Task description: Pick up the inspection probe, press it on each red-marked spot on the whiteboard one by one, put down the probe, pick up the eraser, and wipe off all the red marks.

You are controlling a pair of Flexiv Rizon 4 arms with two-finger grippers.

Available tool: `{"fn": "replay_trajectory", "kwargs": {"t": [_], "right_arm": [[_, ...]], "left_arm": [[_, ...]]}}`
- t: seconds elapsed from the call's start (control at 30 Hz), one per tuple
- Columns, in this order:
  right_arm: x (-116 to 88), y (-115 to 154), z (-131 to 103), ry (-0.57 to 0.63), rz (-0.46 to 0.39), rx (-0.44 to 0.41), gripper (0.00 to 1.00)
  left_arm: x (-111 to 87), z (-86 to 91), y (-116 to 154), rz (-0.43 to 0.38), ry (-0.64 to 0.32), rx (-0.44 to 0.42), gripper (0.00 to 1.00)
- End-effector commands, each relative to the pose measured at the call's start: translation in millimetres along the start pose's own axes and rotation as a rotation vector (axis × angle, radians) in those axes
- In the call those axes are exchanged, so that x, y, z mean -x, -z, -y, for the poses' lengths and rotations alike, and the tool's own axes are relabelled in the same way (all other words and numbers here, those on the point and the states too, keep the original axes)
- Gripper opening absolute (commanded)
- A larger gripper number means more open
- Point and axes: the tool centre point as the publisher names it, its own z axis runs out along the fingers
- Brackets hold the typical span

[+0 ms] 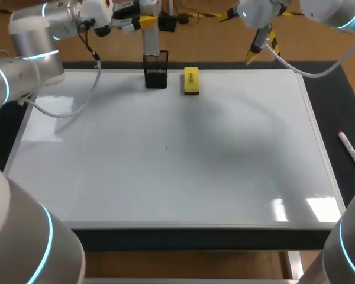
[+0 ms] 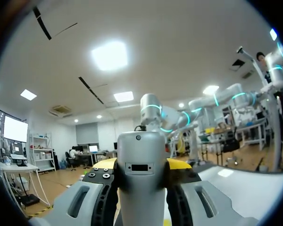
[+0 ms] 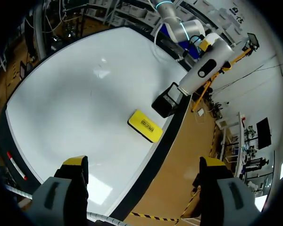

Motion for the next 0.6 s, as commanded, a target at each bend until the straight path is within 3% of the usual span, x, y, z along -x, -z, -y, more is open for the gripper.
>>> {"fn": "replay_trajectory", "kwargs": {"t": [0.03,0.6], "right_arm": [[0,1,0,0.001,-0.004,-0.003,1.00],[0,1,0,0.001,-0.004,-0.003,1.00]], "left_arm": [[11.0,-10.7,-1,-0.132,0.001,-0.016,0.00],[10.9,-38.2,5,-0.120,0.009,-0.002,0.00]]}}
